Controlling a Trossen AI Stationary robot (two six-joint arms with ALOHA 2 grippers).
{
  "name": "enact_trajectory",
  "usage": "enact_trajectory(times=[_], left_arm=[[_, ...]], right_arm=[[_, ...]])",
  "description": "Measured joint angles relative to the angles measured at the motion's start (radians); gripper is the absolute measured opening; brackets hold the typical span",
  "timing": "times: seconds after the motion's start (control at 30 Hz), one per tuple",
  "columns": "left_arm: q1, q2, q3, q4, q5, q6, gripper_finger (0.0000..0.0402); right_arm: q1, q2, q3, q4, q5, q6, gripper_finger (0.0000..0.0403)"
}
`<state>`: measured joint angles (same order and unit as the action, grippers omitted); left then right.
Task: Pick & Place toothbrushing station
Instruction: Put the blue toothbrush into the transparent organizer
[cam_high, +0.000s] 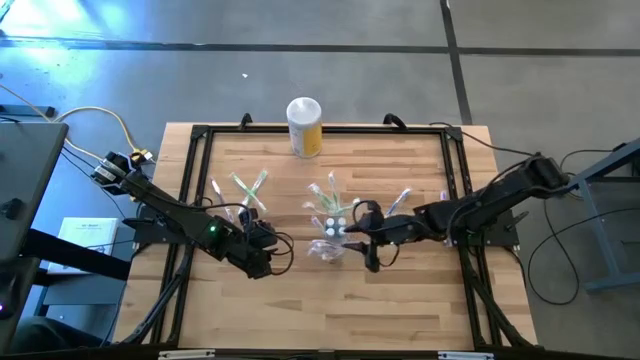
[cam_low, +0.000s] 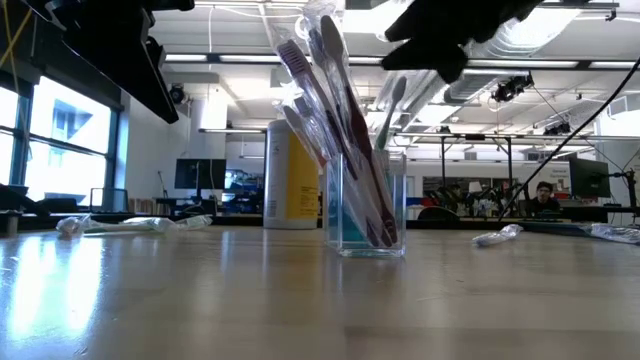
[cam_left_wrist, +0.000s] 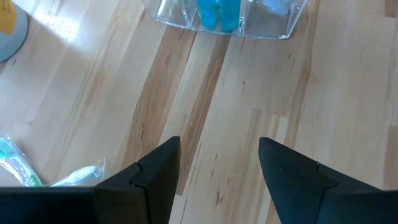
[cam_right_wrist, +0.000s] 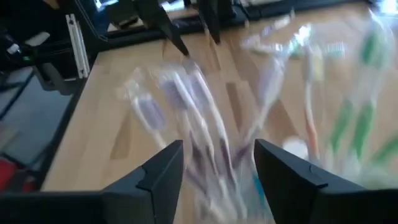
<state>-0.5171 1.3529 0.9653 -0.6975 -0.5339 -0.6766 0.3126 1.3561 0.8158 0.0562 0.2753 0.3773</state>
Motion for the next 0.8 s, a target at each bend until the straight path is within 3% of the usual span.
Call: enact_trajectory(times=[0.23, 0.47, 0.63, 0.8], left_arm=[[0.000, 0.000, 0.000, 0.007, 0.000, 0.018, 0.0210], [0.000, 0.000, 0.000, 0.018, 0.000, 0.021, 0.0210], [0.000, 0.000, 0.000, 0.020, -0.009, 0.026, 0.0209], [0.000, 0.000, 0.000, 0.020, -0.012, 0.026, 0.0209]], right_arm=[[-0.021, -0.139, 0.001, -0.363, -0.086, 0.281, 0.0176], [-0.106, -0.194, -0.001, -0.820, -0.093, 0.603, 0.0168], [-0.190, -0.188, -0.001, -0.965, -0.091, 0.730, 0.0168], [-0.285, -0.177, 0.000, -1.032, -0.076, 0.743, 0.0168]])
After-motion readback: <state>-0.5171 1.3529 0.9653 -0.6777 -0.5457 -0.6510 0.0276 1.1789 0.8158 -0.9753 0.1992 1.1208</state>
